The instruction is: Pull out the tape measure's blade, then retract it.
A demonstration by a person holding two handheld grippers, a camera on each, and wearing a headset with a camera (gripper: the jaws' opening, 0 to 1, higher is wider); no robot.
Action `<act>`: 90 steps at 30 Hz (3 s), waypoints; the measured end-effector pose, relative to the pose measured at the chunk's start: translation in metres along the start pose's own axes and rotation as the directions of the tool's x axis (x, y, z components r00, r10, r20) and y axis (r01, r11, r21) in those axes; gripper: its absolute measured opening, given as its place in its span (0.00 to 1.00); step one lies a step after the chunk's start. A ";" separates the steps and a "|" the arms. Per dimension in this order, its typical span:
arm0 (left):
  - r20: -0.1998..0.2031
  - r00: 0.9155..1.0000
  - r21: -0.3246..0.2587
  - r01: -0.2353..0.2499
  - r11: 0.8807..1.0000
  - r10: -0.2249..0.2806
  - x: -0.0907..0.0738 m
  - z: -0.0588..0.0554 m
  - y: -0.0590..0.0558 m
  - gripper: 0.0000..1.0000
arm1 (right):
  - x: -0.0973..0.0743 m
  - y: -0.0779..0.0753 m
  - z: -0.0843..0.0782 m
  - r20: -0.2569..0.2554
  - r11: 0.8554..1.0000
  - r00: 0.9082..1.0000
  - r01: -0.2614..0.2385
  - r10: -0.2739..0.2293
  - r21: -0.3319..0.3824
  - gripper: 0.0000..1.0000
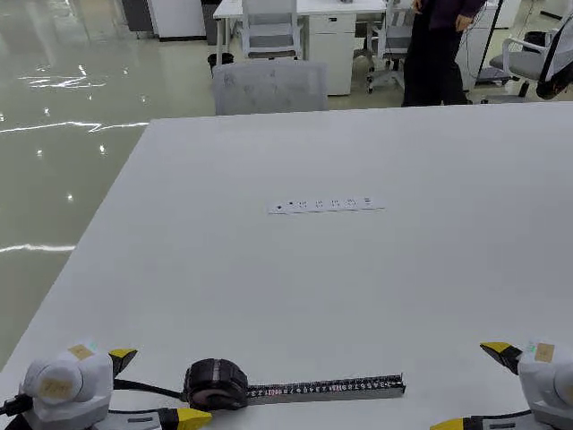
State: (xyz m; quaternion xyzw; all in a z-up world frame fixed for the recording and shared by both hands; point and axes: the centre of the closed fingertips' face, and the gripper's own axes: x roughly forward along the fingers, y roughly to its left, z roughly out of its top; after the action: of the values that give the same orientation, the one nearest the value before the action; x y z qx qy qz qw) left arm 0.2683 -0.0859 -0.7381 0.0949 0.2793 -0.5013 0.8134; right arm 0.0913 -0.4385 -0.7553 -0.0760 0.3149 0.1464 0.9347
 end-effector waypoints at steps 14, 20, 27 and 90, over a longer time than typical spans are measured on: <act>0.032 0.997 -0.007 -0.063 0.998 0.063 -0.024 -0.003 0.010 1.00 | -0.026 0.001 -0.015 -0.001 0.999 0.999 0.038 -0.038 0.033 1.00; 0.032 0.998 -0.016 -0.062 0.998 0.063 -0.028 -0.011 0.008 1.00 | -0.028 -0.004 -0.014 0.002 0.998 0.999 0.052 -0.052 0.024 0.99; 0.038 0.997 -0.017 -0.072 0.997 0.073 -0.031 -0.010 0.010 1.00 | -0.028 -0.005 -0.014 -0.014 0.998 0.998 0.055 -0.055 0.010 1.00; -0.006 0.993 -0.061 -0.116 0.991 0.115 -0.004 0.033 -0.018 1.00 | -0.023 0.014 0.000 -0.145 0.981 0.982 -0.143 0.124 -0.130 0.99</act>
State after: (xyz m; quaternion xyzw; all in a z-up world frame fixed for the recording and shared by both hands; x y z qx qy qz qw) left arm 0.2627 -0.1058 -0.7062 0.0867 0.2895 -0.4445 0.8433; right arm 0.0695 -0.4307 -0.7419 -0.1296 0.3715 0.2251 0.8913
